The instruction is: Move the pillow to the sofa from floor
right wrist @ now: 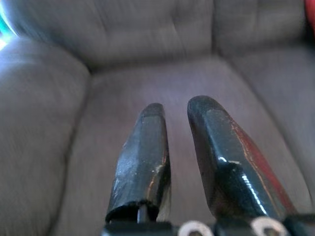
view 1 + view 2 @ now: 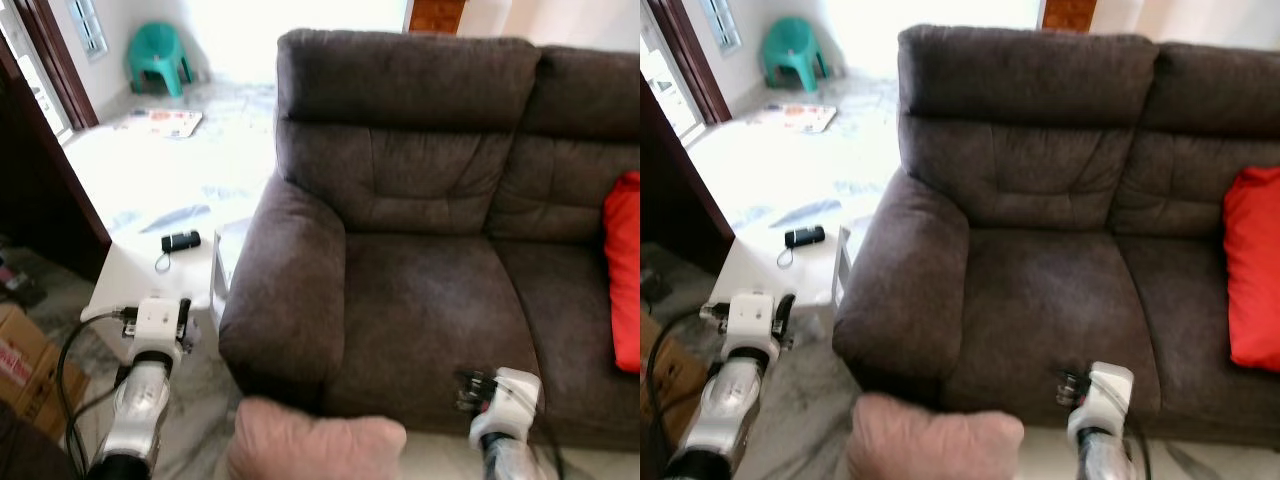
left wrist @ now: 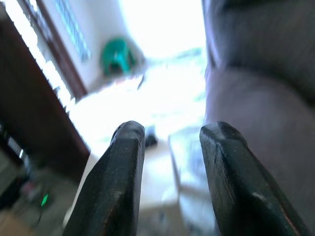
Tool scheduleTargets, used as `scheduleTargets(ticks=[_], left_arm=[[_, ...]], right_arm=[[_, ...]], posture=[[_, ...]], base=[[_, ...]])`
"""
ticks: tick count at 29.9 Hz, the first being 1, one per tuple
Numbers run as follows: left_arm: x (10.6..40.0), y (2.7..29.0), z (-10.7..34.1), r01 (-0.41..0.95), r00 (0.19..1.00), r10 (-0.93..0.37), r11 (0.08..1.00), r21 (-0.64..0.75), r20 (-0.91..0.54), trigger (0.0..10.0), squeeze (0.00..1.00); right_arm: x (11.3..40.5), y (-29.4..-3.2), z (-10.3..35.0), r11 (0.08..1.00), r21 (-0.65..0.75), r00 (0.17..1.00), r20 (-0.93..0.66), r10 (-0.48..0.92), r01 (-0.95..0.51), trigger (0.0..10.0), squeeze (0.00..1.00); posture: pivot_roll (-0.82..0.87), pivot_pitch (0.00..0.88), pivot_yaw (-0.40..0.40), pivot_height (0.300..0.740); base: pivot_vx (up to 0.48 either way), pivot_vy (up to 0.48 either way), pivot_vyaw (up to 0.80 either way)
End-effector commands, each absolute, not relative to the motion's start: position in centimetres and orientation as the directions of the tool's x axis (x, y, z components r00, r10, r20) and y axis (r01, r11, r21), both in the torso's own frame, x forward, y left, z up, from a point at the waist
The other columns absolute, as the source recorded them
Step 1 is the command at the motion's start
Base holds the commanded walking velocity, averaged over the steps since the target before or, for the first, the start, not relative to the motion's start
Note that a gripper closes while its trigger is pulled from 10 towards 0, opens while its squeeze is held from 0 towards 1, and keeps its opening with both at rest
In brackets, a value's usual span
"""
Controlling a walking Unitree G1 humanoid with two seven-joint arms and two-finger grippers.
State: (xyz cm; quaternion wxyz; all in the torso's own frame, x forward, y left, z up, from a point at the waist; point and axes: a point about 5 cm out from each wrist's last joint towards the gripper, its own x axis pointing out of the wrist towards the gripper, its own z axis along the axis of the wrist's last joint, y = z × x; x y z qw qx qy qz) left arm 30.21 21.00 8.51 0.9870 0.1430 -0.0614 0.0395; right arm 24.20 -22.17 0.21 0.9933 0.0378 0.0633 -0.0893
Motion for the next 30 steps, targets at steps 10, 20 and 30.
scheduleTargets(ticks=[10, 20, 30], left_arm=[[29.9, 16.8, 10.7, 0.003, 0.978, -0.056, 0.966, 0.258, 0.199, 10.0, 0.0], [30.1, 18.0, 11.7, -0.052, 0.979, 0.001, 0.969, 0.241, 0.206, 10.0, 0.0], [30.4, 18.0, 11.3, -0.046, 0.983, 0.001, 0.969, 0.241, 0.183, 10.0, 0.0]], right_arm=[[25.0, -19.6, 3.5, 0.994, 0.073, 0.995, 0.056, -0.088, 0.084, 10.0, 0.0], [25.6, -18.9, 5.4, 0.998, 0.035, 0.993, 0.102, -0.052, 0.049, 10.0, 0.0], [25.9, -19.9, 6.7, 0.996, 0.015, 0.989, 0.121, -0.091, 0.089, 10.0, 0.0]], posture=[[0.05, 0.0, -0.044, 0.74], [0.07, 0.0, -0.047, 0.74], [0.01, 0.0, -0.036, 0.74]], base=[[0.0, 0.0, 0.0], [0.0, 0.0, 0.0], [0.0, 0.0, 0.0]])
